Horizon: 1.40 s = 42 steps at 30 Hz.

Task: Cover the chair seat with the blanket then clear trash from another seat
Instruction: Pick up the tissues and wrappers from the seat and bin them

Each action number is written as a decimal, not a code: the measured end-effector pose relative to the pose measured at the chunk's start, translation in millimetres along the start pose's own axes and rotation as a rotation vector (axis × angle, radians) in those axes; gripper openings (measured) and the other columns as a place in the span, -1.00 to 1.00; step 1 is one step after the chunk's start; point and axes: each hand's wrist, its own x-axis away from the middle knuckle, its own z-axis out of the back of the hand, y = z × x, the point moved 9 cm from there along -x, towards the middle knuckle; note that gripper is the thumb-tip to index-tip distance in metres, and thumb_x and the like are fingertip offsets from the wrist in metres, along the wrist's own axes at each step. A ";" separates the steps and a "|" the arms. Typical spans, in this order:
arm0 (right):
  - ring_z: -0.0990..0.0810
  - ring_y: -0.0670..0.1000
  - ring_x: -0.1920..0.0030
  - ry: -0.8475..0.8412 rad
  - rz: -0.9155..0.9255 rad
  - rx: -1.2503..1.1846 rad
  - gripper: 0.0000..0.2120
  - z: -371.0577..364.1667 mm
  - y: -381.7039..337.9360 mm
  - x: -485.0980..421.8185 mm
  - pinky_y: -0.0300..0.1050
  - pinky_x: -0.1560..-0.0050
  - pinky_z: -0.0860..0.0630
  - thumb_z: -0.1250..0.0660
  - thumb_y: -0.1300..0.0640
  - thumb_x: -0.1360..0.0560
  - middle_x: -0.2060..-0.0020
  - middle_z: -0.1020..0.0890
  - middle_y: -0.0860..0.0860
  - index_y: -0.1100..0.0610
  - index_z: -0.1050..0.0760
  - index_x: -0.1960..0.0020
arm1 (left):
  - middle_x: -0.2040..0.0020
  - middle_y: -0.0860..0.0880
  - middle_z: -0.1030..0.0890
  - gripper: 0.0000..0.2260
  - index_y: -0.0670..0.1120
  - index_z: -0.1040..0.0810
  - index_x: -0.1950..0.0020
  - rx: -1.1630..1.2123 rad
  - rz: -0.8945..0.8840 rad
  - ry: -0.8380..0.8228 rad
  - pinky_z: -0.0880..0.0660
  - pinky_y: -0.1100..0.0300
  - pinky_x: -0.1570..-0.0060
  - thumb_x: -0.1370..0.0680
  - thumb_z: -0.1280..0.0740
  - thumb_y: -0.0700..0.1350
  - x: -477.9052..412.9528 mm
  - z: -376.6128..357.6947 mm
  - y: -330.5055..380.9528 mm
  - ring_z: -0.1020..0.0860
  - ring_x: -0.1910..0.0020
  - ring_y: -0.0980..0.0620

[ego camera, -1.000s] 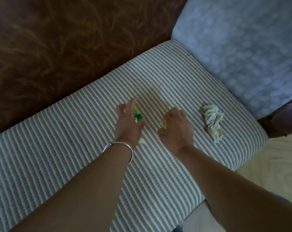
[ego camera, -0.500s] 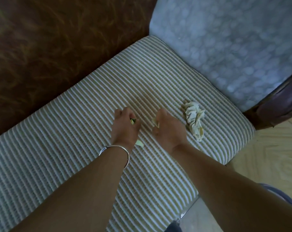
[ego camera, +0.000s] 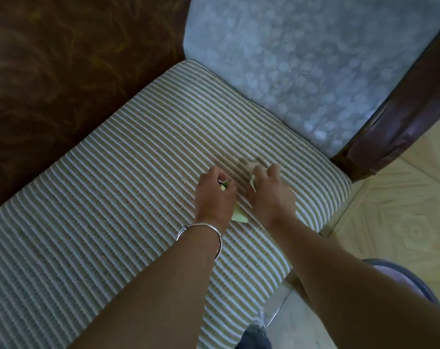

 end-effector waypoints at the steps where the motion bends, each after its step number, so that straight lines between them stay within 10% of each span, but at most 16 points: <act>1: -0.57 0.22 -0.06 0.009 -0.015 -0.026 -0.64 1.1 1.4 0.3 -0.03 0.14 -0.42 -0.19 0.04 -0.58 -0.25 -0.37 0.14 0.12 -0.27 -0.32 | 0.06 -0.09 -0.54 -0.97 -0.12 -0.50 0.13 -0.006 0.005 0.003 -0.32 0.30 0.08 -0.47 -0.33 -0.19 3.5 -1.4 -2.5 -0.46 0.07 0.02; 13: -0.46 0.02 0.33 0.250 -0.469 -0.804 -0.89 31.3 84.3 84.8 -0.23 0.33 -0.30 -0.31 0.19 -0.47 0.37 -0.52 0.07 0.24 -0.49 0.19 | 0.00 -0.12 -0.62 -0.84 -0.18 -0.55 -0.05 0.145 0.021 -0.063 -0.39 0.22 0.08 -0.53 -0.27 -0.14 76.5 -28.2 47.6 -0.53 0.04 -0.04; 19: -0.55 0.03 0.35 0.336 -0.661 -0.920 -0.94 40.8 164.6 148.1 -0.24 0.36 -0.46 -0.26 0.26 -0.50 0.25 -0.57 0.10 0.19 -0.49 0.04 | 0.09 -0.09 -0.57 -0.82 -0.21 -0.55 -0.05 0.167 0.028 -0.189 -0.20 0.36 0.29 -0.55 -0.24 -0.15 145.9 -75.4 80.2 -0.44 0.13 0.02; 28: -0.52 0.24 -0.16 0.212 -0.815 -0.654 -0.67 38.0 309.7 212.7 0.01 -0.07 -0.41 -0.13 0.04 -0.61 -0.16 -0.54 0.27 0.23 -0.47 -0.22 | 0.14 -0.15 -0.58 -0.77 0.01 -0.39 0.32 0.123 0.189 -0.434 -0.41 0.13 0.09 -0.54 -0.27 -0.08 247.6 -226.3 72.0 -0.55 0.03 -0.17; 35: -0.56 0.13 -0.04 0.156 -0.985 -0.768 -0.52 -1.5 396.2 232.6 -0.21 0.43 -0.22 -0.27 0.01 -0.53 -0.14 -0.60 0.20 0.26 -0.37 -0.35 | -0.07 -0.19 -0.62 -0.68 -0.17 -0.56 -0.08 0.076 0.354 -0.485 -0.50 0.02 -0.14 -0.51 -0.27 0.04 277.5 -302.3 41.4 -0.55 -0.09 -0.17; 42: -0.47 0.18 -0.28 0.063 -1.036 -0.903 -0.29 -41.0 420.3 232.6 -0.12 0.02 -0.38 -0.36 -0.13 -0.46 -0.35 -0.42 0.20 0.25 -0.25 -0.44 | -0.29 -0.15 -0.49 -0.55 0.01 -0.40 -0.31 0.067 0.489 -0.653 -0.40 -0.20 -0.27 -0.51 -0.09 0.19 287.7 -349.1 13.2 -0.46 -0.26 -0.23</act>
